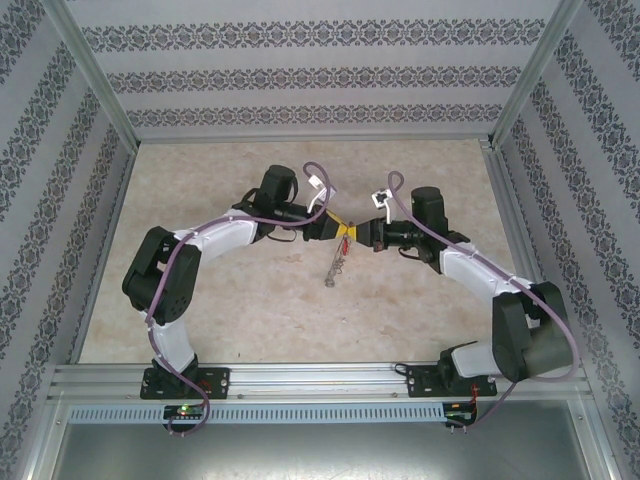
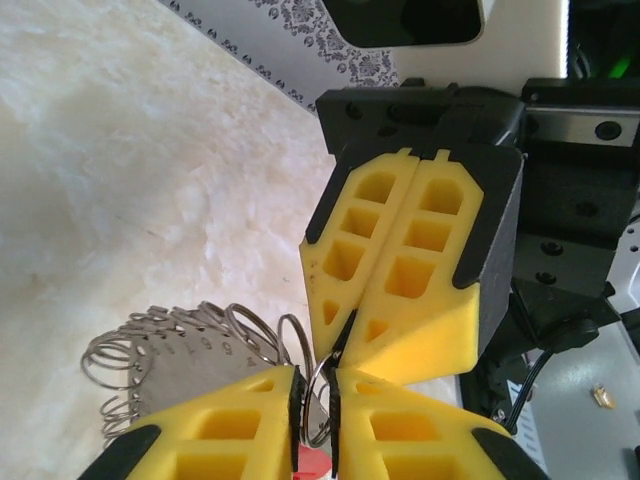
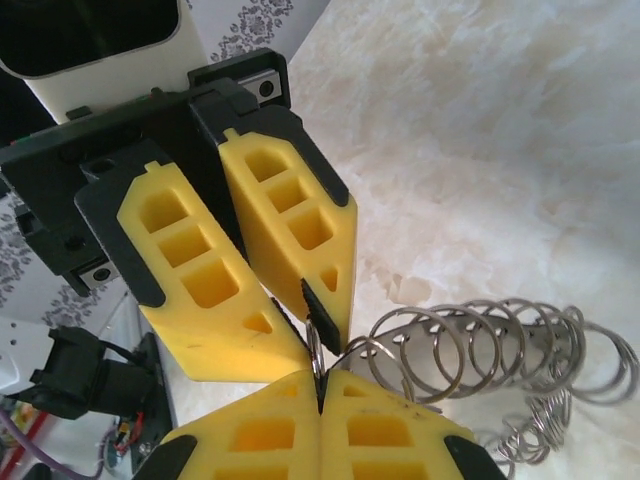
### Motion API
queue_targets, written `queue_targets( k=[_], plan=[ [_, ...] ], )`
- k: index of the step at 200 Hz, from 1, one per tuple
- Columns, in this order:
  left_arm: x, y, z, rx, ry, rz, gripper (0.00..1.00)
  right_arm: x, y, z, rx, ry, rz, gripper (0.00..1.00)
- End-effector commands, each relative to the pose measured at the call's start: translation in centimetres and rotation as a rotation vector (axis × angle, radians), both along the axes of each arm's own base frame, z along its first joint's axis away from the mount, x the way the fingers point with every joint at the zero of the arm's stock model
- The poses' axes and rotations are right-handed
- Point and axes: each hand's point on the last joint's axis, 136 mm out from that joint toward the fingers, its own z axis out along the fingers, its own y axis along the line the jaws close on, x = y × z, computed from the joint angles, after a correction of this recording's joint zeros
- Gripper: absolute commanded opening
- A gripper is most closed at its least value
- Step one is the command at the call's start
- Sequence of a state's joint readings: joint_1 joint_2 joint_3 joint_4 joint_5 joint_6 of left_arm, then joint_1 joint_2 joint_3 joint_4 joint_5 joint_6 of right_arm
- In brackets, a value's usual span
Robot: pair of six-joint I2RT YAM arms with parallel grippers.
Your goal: Put the keys on the keyring
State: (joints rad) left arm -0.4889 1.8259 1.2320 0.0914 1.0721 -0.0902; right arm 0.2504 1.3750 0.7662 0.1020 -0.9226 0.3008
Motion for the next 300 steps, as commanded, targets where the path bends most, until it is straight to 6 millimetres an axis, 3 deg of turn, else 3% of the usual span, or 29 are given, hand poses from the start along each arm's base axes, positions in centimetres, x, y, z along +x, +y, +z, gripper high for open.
queue_targets(
  k=[1, 43, 86, 135, 187, 300],
  plan=[
    [-0.5, 0.7, 1.7, 0.017, -0.036, -0.060, 0.21, -0.4, -0.8, 1.1, -0.117, -0.072, 0.020, 0.00],
    [-0.4, 2.0, 3.5, 0.063, -0.038, -0.102, 0.23, -1.1, -1.1, 1.4, -0.287, -0.089, 0.085, 0.00],
    [-0.7, 2.7, 3.9, 0.080, -0.016, -0.144, 0.24, -1.5, -0.6, 2.2, -0.340, -0.118, 0.141, 0.00],
    [-1.6, 2.5, 4.0, 0.056, 0.023, -0.200, 0.24, -1.3, 0.0, 1.5, -0.428, -0.121, 0.181, 0.00],
    [-2.3, 1.7, 3.2, 0.055, 0.038, -0.238, 0.23, -1.0, 0.8, 2.4, -0.410, -0.145, 0.211, 0.00],
    [-2.9, -0.3, 2.2, 0.053, 0.052, -0.287, 0.21, -1.4, 1.8, 2.3, -0.405, -0.151, 0.248, 0.00]
  ],
)
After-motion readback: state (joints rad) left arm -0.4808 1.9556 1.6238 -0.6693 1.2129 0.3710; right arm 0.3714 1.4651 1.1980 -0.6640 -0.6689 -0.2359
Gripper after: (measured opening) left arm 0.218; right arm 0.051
